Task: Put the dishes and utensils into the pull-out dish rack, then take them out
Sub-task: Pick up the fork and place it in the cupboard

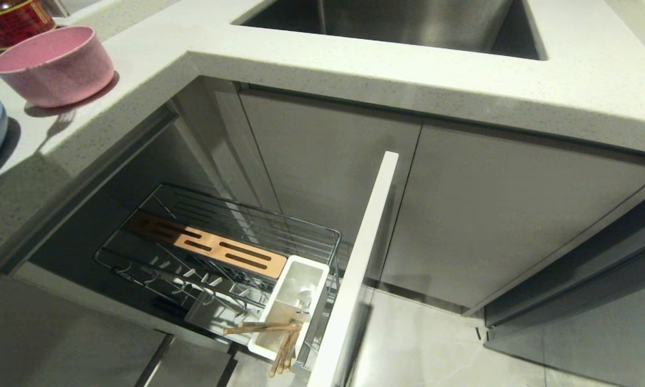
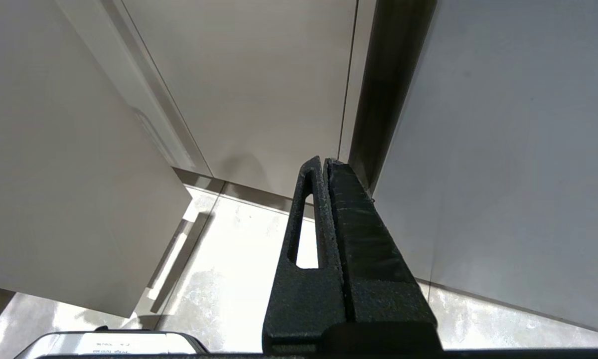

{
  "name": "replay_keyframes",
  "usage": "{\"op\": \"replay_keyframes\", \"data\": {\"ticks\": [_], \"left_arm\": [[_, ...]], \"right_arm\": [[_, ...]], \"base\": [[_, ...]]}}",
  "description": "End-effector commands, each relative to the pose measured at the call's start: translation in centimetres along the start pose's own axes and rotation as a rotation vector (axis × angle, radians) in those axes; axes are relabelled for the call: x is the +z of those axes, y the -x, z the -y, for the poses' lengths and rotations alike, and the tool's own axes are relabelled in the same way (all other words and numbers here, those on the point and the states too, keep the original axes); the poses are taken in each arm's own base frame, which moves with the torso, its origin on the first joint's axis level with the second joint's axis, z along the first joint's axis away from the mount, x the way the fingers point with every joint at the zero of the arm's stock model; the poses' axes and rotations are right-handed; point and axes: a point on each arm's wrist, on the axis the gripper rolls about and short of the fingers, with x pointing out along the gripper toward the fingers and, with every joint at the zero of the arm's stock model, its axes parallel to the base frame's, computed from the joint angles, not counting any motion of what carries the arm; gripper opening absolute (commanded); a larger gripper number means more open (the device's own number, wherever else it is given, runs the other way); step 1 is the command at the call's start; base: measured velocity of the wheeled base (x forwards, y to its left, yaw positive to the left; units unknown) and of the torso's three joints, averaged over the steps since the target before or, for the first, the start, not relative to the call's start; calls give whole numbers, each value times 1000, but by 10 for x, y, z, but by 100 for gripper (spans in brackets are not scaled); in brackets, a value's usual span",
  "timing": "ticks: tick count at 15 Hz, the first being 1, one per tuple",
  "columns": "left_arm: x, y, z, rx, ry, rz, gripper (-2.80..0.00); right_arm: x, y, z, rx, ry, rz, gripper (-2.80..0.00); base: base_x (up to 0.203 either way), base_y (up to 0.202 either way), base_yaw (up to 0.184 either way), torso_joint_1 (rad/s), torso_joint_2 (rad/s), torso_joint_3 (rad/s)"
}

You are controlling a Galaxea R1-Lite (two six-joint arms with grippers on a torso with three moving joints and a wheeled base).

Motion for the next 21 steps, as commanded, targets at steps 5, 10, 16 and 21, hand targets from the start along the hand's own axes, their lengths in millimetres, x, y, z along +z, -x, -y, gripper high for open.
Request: {"op": "replay_keyframes", "data": {"ticks": [5,10,16,21], "left_arm": [[-37,-63,11,-117,1,-438,-280],[-72,-117,28,-75,-31,-772,-280],[-125,-169,53,60,-127,-1111,-280],[-153,-207,58,126,-127,-1218,-280]], "right_arm": [[-7,-1,0,0,0,-24,-280],[-7,-1,0,0,0,-25,-280],[-7,-1,0,0,0,-24,-280],[-7,-1,0,0,0,-24,-280]], "base": [[0,0,0,0,0,0],[0,0,0,0,0,0],[0,0,0,0,0,0],[0,0,0,0,0,0]]}}
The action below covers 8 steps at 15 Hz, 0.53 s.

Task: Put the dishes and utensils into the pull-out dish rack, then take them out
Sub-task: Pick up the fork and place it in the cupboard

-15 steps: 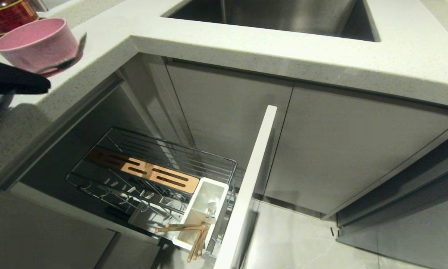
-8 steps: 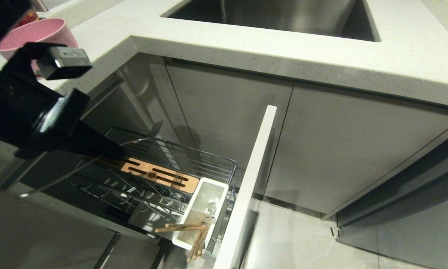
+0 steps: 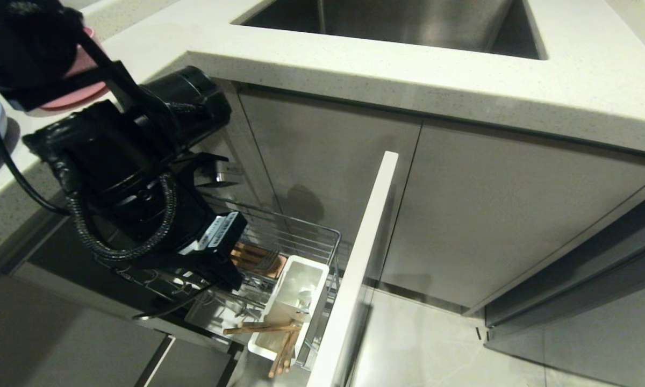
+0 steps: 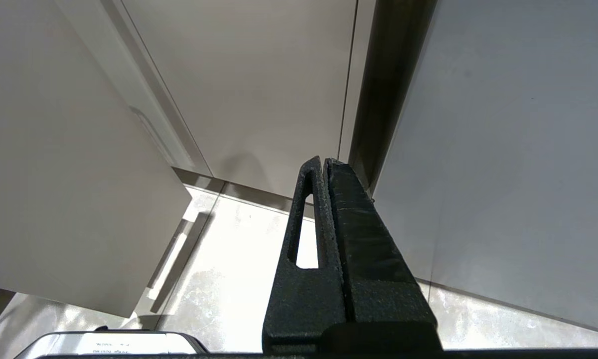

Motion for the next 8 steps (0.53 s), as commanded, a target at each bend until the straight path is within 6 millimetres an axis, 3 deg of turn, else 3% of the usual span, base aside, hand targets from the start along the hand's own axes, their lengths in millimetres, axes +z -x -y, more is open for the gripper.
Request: {"op": "replay_keyframes", "data": {"ticks": [1,8], "left_arm": [[16,-29,4,33,9,-83,-280],[42,-75,10,57,9,-145,-280]], "right_arm": [[-7,-1,0,0,0,-24,-280],[-7,-1,0,0,0,-24,-280]], "base": [[0,0,0,0,0,0],[0,0,0,0,0,0]]}}
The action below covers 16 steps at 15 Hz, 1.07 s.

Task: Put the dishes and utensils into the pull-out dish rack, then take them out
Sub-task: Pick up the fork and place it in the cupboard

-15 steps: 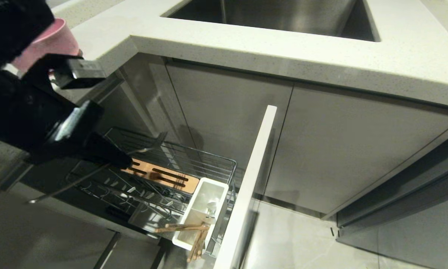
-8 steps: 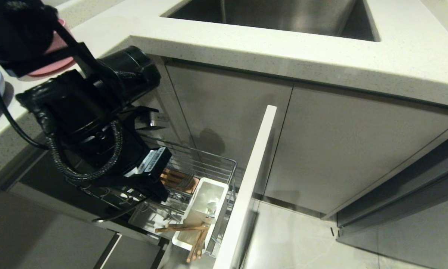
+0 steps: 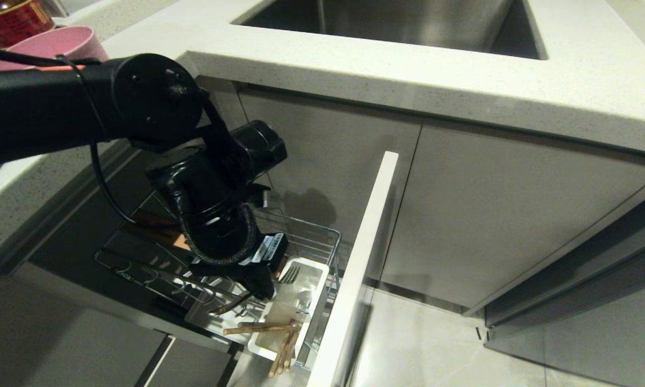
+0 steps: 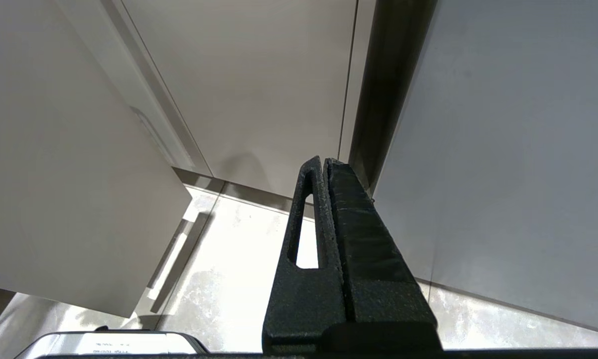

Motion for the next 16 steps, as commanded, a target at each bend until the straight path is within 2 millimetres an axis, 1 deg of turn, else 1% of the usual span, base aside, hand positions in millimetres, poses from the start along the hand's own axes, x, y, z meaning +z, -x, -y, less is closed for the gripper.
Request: {"op": "replay_keyframes", "data": {"ticks": [1,4,12,16], "left_arm": [[11,-21,2,20,4,-52,-280],[16,-28,4,23,3,-54,-280],[35,-66,6,43,9,-106,-280],[40,-71,4,41,17,-96,-280]], "right_arm": [[-7,-1,0,0,0,-25,-280],[-7,-1,0,0,0,-25,-280],[-7,-1,0,0,0,-25,-280],[-7,-1,0,0,0,-25,-280]], "base": [[0,0,0,0,0,0],[0,0,0,0,0,0],[0,0,0,0,0,0],[0,0,0,0,0,0]]}}
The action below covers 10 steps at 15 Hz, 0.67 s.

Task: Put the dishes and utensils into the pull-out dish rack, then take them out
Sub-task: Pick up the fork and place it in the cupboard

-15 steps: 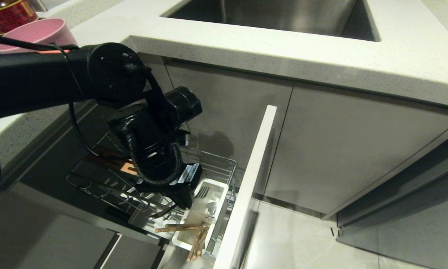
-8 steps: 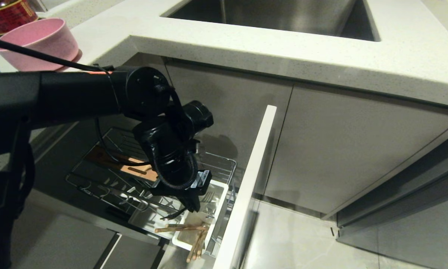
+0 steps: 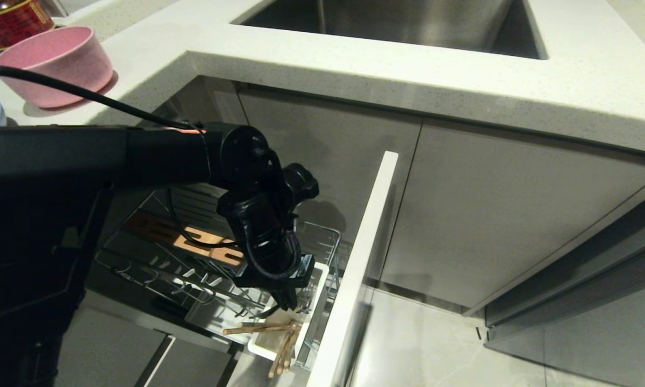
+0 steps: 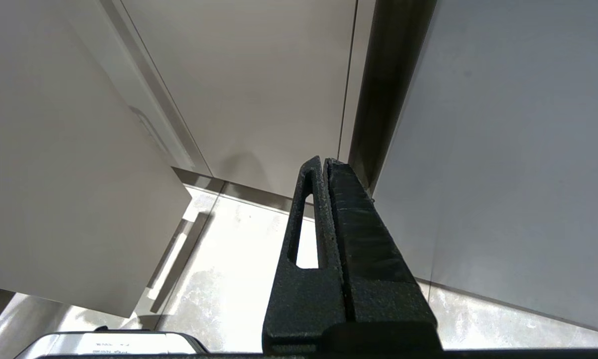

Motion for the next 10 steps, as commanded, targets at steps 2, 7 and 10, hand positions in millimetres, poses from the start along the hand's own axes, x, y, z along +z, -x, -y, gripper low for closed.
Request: {"op": "replay_keyframes", "data": {"ticks": [2,7,10], "left_arm": [[2,-5,-2,9,9,-20,-280],[3,-3,-1,6,9,-3,0],[1,1,-1,2,6,7,0]], "right_arm": [[-7,-1,0,0,0,-24,-280],[-7,-1,0,0,0,-25,-280],[-7,-1,0,0,0,-24,-280]], "base": [[0,0,0,0,0,0],[0,0,0,0,0,0],[0,0,0,0,0,0]]}}
